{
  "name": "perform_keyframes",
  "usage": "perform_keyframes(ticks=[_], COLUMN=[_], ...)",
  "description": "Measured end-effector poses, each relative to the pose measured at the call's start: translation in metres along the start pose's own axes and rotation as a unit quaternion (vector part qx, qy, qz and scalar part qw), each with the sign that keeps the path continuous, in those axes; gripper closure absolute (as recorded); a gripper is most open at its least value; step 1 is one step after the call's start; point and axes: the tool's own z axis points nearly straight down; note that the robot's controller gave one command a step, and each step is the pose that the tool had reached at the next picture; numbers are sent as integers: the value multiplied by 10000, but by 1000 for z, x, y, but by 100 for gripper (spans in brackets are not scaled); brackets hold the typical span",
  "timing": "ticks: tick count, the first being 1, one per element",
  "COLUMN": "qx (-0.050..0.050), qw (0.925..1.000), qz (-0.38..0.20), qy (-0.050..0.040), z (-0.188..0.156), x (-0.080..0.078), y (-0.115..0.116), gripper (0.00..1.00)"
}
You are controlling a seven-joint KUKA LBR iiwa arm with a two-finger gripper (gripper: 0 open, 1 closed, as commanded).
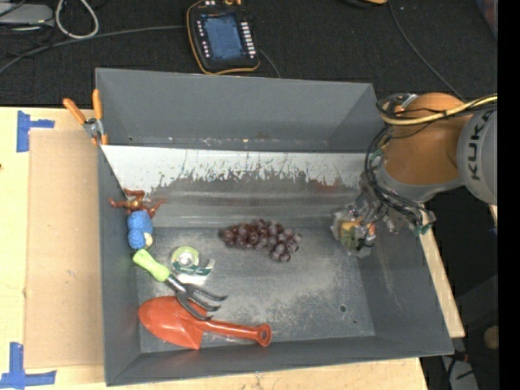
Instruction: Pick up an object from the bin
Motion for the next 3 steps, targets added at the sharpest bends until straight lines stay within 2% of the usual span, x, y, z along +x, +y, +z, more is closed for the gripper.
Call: perform_keyframes(ticks=[3], qx=[-7], qw=[10000], qz=[-3], qy=[4], z=[-39], x=[0], y=[2], gripper=[100])
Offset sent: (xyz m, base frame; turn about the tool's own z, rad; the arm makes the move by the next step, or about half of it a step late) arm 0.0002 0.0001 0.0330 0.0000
